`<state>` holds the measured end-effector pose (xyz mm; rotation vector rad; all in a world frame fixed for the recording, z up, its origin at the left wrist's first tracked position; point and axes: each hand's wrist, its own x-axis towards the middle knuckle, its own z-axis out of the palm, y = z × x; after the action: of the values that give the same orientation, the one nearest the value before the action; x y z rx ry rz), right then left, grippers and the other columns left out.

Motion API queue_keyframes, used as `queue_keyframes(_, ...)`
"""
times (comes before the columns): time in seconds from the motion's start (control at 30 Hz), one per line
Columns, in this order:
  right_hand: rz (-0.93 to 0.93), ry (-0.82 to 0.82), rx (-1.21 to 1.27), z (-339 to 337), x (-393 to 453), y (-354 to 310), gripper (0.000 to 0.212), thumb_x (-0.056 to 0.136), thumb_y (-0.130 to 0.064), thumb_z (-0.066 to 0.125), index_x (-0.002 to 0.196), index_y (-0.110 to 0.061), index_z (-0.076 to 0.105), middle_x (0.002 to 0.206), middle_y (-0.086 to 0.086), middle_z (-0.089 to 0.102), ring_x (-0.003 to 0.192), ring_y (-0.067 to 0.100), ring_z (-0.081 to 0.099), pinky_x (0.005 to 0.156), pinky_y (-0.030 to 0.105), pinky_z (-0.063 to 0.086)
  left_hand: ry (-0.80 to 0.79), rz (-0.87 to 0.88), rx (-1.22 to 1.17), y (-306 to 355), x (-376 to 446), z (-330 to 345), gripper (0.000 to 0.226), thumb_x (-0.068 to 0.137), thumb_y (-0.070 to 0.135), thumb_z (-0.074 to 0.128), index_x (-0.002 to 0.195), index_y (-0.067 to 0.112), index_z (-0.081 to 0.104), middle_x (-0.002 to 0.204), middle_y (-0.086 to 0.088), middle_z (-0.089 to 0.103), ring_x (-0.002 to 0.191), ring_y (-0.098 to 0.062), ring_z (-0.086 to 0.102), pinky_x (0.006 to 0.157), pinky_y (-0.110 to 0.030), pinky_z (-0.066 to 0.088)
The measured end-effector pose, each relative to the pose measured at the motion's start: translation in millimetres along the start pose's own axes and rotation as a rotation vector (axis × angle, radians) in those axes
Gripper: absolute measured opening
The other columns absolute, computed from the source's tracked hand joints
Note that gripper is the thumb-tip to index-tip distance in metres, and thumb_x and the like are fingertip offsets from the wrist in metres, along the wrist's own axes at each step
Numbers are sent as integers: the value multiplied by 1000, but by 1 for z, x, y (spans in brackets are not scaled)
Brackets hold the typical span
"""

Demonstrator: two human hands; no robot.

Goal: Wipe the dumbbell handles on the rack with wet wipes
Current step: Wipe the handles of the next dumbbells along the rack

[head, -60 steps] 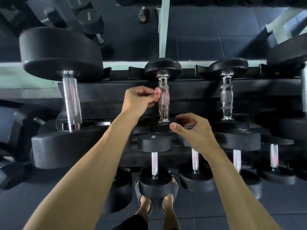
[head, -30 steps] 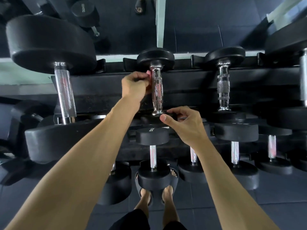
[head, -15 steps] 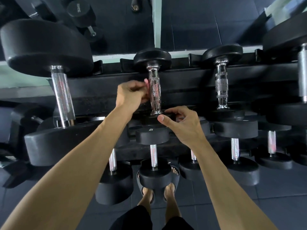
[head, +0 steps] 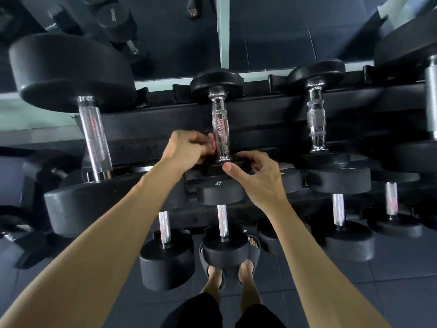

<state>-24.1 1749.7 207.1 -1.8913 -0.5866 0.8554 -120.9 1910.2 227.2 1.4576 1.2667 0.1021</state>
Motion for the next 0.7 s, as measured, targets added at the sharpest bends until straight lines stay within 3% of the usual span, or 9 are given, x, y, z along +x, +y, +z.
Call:
queue_keyframes(0.07, -8, 6, -15, 3, 1, -1, 66, 55, -81, 71, 103, -35, 66, 113, -7, 65, 107, 8, 62, 94, 31, 54, -21, 75, 95, -7, -7, -2, 15, 83, 14, 79, 74, 24, 72, 70, 10, 73, 72, -5, 68, 76, -26, 58)
queue_keyframes(0.13, -10, 12, -40, 6, 1, -1, 58, 55, -81, 70, 97, -42, 63, 112, -8, 65, 110, 11, 61, 95, 35, 54, 45, 126, -72, -2, -9, 3, 14, 84, 13, 78, 74, 20, 71, 68, 9, 72, 70, -4, 69, 72, -24, 59)
queue_keyframes(0.27, -26, 8, -61, 10, 2, -1, 54, 56, -82, 69, 94, -45, 60, 109, -13, 64, 115, 17, 57, 97, 40, 52, 217, 29, -385, 13, 9, 11, 14, 86, 8, 76, 78, 19, 72, 71, 5, 73, 73, -10, 71, 71, -27, 60)
queue_keyframes(0.43, -42, 31, -44, 11, 1, -1, 54, 58, -79, 71, 98, -42, 62, 105, -19, 61, 115, 16, 56, 95, 39, 52, 81, 104, -23, -11, -16, 4, 15, 81, 11, 81, 74, 22, 73, 74, 9, 75, 75, -6, 71, 71, -19, 54)
queue_keyframes(0.5, -37, 25, -44, 10, 0, -2, 52, 60, -74, 73, 99, -40, 63, 105, -20, 59, 115, 16, 55, 96, 38, 51, 68, 136, -51, -8, -20, 3, 10, 80, 12, 81, 76, 17, 74, 74, 10, 76, 75, -2, 72, 72, -16, 55)
queue_keyframes(0.7, -12, 10, -44, 10, 1, 0, 53, 56, -83, 69, 93, -47, 60, 108, -16, 62, 115, 17, 56, 97, 41, 51, 236, 159, -325, 25, -1, 9, 8, 83, 2, 77, 89, 5, 72, 82, -3, 77, 78, -14, 76, 77, -27, 60)
